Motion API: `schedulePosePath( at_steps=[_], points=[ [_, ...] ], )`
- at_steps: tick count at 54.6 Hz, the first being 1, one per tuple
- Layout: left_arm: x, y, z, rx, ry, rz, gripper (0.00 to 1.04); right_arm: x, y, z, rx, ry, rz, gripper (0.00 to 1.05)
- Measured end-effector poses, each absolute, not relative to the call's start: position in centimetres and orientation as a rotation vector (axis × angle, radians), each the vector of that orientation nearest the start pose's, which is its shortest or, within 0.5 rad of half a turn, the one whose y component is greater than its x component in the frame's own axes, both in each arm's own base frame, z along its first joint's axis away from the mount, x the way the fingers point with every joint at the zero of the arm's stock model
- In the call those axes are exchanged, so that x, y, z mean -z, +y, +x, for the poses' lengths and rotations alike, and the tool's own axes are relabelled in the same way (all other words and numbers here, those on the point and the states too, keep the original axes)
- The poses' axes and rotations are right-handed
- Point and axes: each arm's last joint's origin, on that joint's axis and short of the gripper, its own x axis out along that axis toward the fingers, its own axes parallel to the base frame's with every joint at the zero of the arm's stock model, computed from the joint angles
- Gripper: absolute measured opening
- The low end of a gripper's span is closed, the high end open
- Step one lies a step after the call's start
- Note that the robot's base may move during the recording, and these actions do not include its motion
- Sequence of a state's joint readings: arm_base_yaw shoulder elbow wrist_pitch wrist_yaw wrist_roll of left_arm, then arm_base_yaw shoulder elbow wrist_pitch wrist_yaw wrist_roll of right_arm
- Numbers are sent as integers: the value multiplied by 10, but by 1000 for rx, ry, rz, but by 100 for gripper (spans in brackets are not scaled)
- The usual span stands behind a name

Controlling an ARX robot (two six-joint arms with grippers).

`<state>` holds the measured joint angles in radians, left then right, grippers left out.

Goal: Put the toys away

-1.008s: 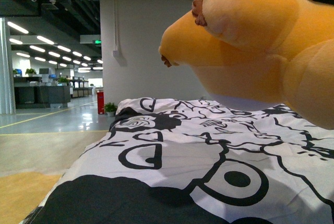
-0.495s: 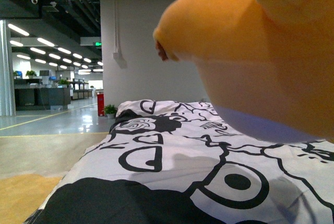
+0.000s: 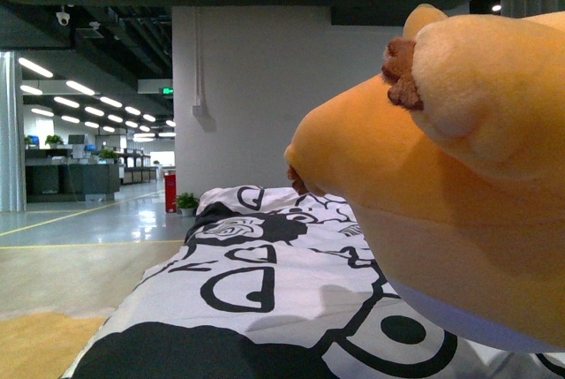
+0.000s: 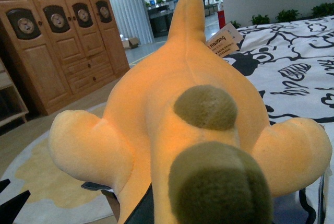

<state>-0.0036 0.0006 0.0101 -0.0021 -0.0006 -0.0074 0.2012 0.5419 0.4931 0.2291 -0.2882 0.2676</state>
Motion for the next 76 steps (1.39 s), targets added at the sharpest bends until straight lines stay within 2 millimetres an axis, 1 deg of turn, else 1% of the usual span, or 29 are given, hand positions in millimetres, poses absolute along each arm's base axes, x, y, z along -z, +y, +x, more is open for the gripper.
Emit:
schedulePosePath(
  at_steps=[2,3,4,6,7,8,10,13,25,30,31,35,41,48,55,76],
  points=[
    [-167,0,97,3,-7,-7,98,-304,37,130,-436,-82,239,7],
    [-167,0,97,3,-7,-7,98,-302,36,129,-338,-57,213,7],
    [-167,0,97,3,-7,-7,98,-301,36,129,-323,-53,200,7],
    [-167,0,97,3,-7,-7,98,-292,33,127,-186,-12,135,7],
    [-167,0,97,3,-7,-7,98,-291,33,127,-172,-10,135,7],
    [-167,0,97,3,-7,-7,98,-285,30,126,-103,-1,101,7],
    [-167,0,97,3,-7,-7,98,-275,26,125,-33,10,68,7],
    [-167,0,97,3,-7,-7,98,-263,22,125,15,22,40,7],
    [-167,0,97,3,-7,-7,98,-231,15,118,-23,20,14,7],
    [-167,0,97,3,-7,-7,98,-221,11,116,-9,24,8,7],
    [-167,0,97,3,-7,-7,98,-219,10,116,-29,25,8,7],
    [-167,0,97,3,-7,-7,98,-210,2,113,-11,19,8,7],
    [-167,0,97,3,-7,-7,98,-199,1,111,-5,17,7,7],
    [-167,0,97,3,-7,-7,98,-193,0,109,-5,12,7,7],
    [-167,0,97,3,-7,-7,98,-184,0,100,-4,21,7,7],
    [-167,0,97,3,-7,-7,98,-175,0,98,-3,16,6,7]
  ],
)
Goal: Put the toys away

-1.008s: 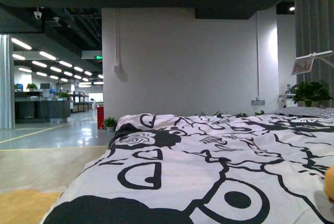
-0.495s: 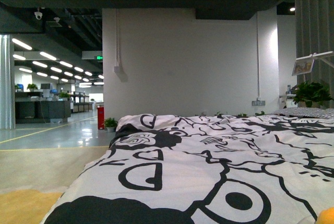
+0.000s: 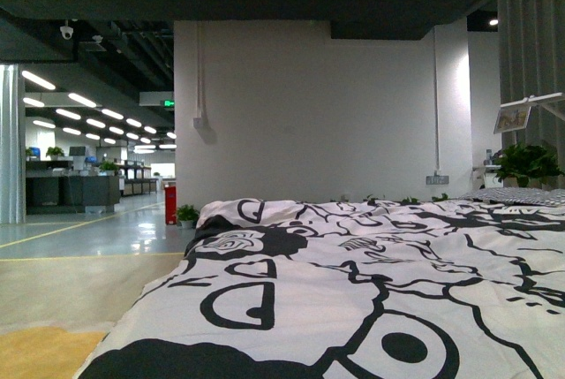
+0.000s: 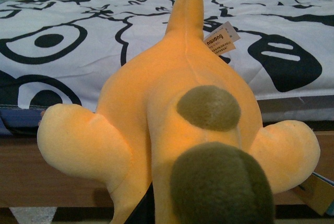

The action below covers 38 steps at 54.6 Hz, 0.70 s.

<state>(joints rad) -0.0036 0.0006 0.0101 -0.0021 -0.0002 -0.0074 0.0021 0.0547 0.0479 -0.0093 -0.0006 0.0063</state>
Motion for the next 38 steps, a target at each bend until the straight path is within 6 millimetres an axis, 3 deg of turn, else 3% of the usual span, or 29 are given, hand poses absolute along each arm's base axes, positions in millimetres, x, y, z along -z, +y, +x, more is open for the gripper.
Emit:
schedulePosePath(
  at_steps=[9,38],
  points=[
    [-167,0,97,3,-7,-7,98,-167,0,98,-3,9,6,7],
    [-167,0,97,3,-7,-7,98,-167,0,98,-3,3,6,7]
  ],
)
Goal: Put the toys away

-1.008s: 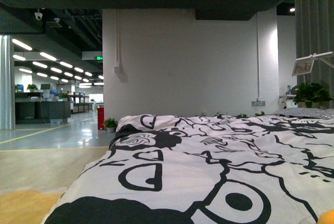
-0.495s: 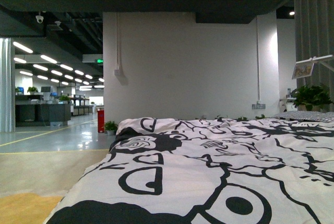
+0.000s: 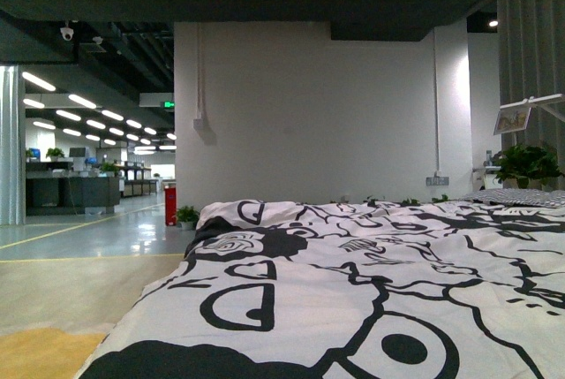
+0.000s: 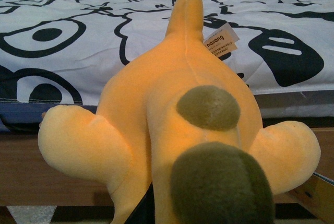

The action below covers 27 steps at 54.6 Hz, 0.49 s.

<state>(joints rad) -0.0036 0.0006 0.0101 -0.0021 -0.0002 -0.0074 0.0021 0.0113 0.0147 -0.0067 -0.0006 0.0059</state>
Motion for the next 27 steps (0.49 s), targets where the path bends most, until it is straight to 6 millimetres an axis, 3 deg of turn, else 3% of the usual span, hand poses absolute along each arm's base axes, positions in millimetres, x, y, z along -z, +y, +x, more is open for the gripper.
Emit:
schedulePosePath(
  at_steps=[27],
  points=[
    [-167,0,97,-1,-7,-7,98,-167,0,97,-5,3,6,7]
  ],
)
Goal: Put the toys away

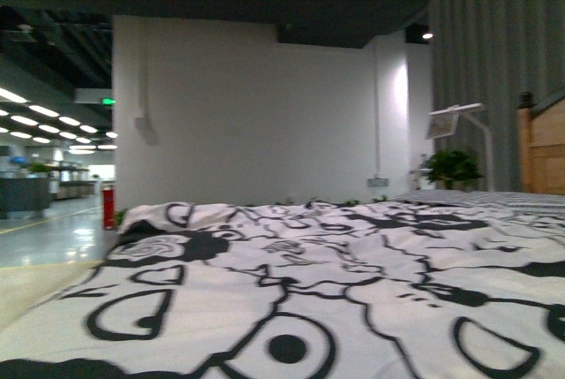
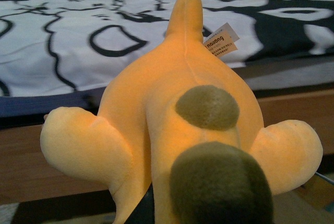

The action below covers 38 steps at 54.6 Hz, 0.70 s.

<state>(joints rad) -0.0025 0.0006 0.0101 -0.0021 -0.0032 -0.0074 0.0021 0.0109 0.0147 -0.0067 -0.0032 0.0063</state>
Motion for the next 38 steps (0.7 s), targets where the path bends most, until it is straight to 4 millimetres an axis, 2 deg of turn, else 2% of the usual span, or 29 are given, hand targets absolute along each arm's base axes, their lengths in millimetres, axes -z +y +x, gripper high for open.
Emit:
schedulePosePath(
  at_steps=[38],
  points=[
    [-167,0,97,1,-7,-7,98,-167,0,97,-2,-1,6,7]
  ],
)
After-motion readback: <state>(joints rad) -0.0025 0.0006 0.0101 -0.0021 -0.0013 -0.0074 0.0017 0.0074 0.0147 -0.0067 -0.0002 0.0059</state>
